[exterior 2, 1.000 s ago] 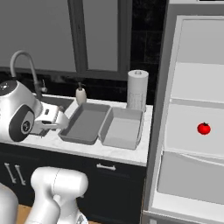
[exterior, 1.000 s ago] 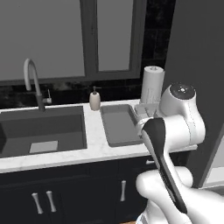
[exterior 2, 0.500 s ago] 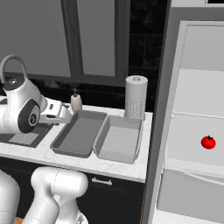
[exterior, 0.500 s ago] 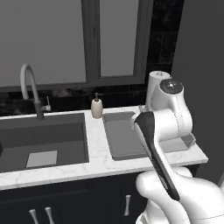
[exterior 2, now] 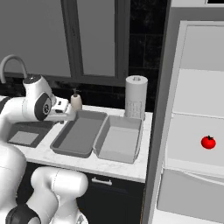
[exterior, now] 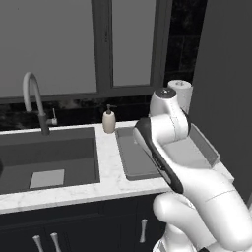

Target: Place one tomato and one fish in each tupperware on the nearby counter, to pack two identical lunches.

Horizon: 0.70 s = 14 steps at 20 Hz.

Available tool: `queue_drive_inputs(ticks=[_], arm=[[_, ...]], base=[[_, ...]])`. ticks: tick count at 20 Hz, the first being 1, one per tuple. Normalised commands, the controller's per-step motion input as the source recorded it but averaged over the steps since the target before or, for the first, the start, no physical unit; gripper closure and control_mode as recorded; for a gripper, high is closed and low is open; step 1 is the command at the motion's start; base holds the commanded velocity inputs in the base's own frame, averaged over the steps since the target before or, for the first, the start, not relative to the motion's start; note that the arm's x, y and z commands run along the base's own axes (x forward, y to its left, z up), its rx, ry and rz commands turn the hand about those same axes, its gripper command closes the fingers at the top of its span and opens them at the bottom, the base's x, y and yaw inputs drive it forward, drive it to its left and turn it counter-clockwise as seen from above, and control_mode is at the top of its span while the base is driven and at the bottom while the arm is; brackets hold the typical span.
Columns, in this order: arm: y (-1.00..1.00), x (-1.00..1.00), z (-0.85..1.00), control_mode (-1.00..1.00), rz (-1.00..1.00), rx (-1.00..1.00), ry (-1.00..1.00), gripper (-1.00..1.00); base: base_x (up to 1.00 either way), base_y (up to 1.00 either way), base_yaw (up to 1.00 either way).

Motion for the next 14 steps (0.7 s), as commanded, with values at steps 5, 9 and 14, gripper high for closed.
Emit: queue_drive_inputs(ticks=[5,9,14], arm=[[0.00,0.37,-0.69,-1.00,0.05,0.02,0.08,1.00],[0.01,0.30,-0.70,-1.00,0.08,0.00,-0.03,1.00],[0.00,0.45,-0.46,-1.00,0.01,0.00,-0.02,1.00]], base=[[0.00,0.00,0.00],[0.00,0.00,0.00],[0.00,0.00,0.00]])
